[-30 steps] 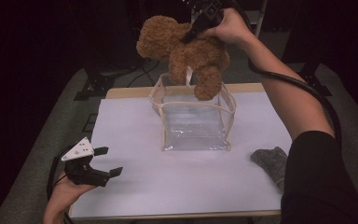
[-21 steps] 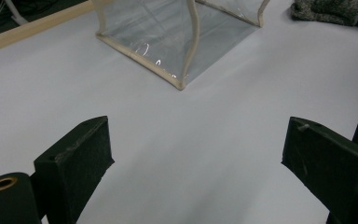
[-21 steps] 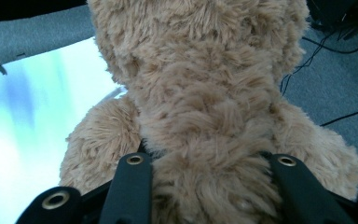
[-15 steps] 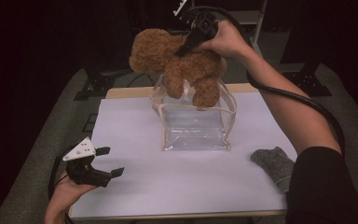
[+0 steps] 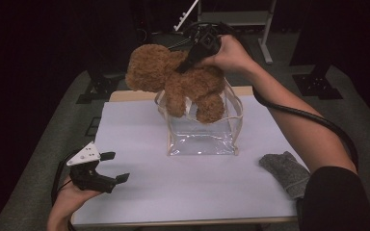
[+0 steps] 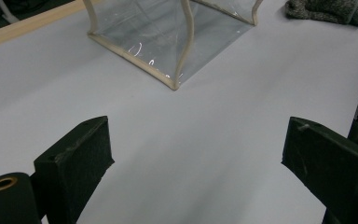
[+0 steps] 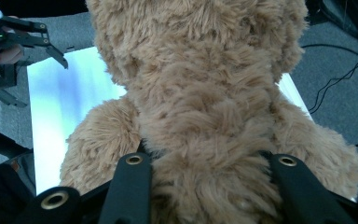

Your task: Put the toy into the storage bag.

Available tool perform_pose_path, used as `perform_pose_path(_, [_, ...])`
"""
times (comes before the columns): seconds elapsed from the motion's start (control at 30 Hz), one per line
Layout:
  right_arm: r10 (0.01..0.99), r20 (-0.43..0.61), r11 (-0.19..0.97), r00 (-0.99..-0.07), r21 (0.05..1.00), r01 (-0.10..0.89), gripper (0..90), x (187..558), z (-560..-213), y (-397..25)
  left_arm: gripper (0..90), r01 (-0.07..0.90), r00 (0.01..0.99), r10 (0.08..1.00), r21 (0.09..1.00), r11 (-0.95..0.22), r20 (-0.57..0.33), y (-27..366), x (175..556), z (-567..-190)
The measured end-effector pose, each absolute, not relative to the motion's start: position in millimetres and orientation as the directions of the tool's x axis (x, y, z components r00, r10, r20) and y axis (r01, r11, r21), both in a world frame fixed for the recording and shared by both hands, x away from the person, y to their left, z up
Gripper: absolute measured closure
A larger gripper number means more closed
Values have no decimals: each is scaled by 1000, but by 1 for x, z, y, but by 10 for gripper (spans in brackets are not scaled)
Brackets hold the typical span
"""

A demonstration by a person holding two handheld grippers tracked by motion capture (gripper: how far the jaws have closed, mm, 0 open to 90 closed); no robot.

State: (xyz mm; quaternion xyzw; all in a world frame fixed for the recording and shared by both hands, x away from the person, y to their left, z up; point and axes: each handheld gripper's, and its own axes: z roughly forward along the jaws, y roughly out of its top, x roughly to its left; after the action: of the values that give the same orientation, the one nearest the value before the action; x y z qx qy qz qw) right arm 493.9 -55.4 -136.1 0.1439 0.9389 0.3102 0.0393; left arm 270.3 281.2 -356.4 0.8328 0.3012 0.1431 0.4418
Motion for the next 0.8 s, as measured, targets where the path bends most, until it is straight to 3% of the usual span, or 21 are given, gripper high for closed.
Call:
perform_pose_path(0.47, [411, 71, 722, -909, 584, 372, 641, 530, -164, -88, 71, 383, 770, 637, 821, -423, -30, 285, 270, -358])
perform_pose_path(0.8, [481, 59, 687, -874, 594, 418, 640, 538, -165, -114, 71, 386, 771, 637, 819, -426, -32, 285, 270, -359])
